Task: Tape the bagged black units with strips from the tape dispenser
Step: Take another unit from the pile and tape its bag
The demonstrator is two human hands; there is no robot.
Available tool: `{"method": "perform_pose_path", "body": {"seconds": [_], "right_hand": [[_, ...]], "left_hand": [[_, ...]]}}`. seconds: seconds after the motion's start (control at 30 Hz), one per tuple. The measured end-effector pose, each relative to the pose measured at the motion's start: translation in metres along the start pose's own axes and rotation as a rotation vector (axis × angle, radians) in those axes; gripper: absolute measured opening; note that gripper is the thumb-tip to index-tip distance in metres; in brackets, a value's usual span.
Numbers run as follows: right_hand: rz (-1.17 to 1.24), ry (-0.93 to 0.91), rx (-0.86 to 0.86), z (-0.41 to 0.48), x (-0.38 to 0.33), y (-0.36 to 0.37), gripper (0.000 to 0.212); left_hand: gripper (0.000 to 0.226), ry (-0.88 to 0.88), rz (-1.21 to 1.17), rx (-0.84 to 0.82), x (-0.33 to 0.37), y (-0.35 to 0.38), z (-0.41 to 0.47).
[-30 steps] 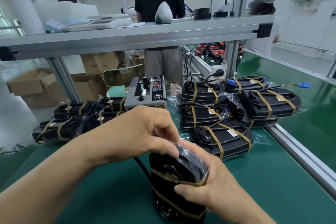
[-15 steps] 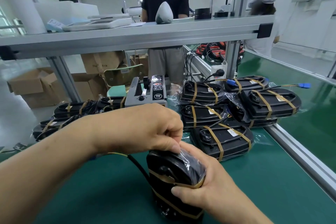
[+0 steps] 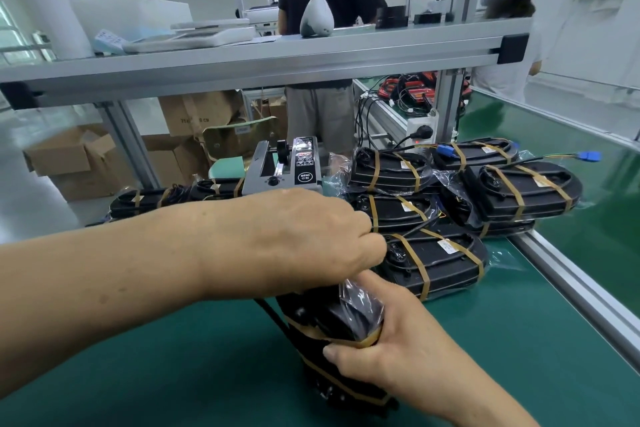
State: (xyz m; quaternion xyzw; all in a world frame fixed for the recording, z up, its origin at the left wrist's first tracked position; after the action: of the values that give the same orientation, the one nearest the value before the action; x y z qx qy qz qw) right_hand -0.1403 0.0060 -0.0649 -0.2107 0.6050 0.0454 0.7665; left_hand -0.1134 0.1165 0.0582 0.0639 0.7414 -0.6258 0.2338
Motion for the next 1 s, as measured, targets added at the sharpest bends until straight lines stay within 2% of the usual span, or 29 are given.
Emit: {"method": "perform_pose_path", "body": {"seconds": [0.03,0.1,0.17,0.3,0.37,0.47,0.57,0.63,0.7,0.83,1.0], "right_hand": [[0.001,0.002,-0.002,0.0,-0.001,-0.001,0.046],[0.025,0.0,-0.005,0.0,-0.001,-0.003,0.05],[0.073,0.012,0.002,-0.003,0.003,-0.004,0.064],[0.116,0.028,0.078,-0.009,0.013,-0.009,0.076],[0.099,0.023,0.111,-0.011,0.015,-0.01,0.076],[0.073,-0.009,0.183,-0.011,0.014,-0.011,0.078],[0.043,-0.044,0.354,-0.01,0.016,-0.012,0.084],[-0.012,-0.057,0.485,-0.012,0.019,-0.012,0.088],[-0.066,-0.066,0.565,-0.011,0.021,-0.008,0.09],[-0.07,-0.06,0.613,-0.006,0.023,-0.002,0.091],[-0.074,-0.057,0.594,0.0,0.024,0.0,0.091]], "left_hand": [[0.012,0.052,0.026,0.068,0.0,0.0,-0.004],[0.014,0.076,0.055,0.19,-0.003,0.005,-0.012],[0.016,-0.011,-0.054,0.273,-0.01,0.009,-0.018],[0.014,-0.439,-0.599,0.604,-0.038,0.009,-0.036],[0.01,-0.64,-0.745,0.764,-0.047,0.017,-0.047],[0.011,-0.881,-0.875,0.875,-0.052,0.043,-0.06],[0.022,-1.19,-1.2,1.039,-0.062,0.093,-0.07],[0.027,-1.369,-1.42,1.022,-0.063,0.132,-0.065],[0.025,-1.463,-1.659,0.976,-0.062,0.166,-0.052],[0.022,-1.641,-2.157,0.971,-0.065,0.206,-0.032],[0.023,-1.688,-2.349,1.028,-0.074,0.217,-0.017]]}}
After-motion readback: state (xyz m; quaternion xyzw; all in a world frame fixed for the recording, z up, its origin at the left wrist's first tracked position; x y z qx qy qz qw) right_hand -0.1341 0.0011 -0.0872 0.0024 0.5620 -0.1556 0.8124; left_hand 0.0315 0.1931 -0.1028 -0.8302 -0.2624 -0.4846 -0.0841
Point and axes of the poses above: each hand's wrist, its own z-axis towards the middle knuckle, its own y-axis out of the palm, x = y × z, the point moved 3 cm from there along z, towards the middle knuckle, and after that the axes turned 2 degrees about -x, right-handed, at the moved point
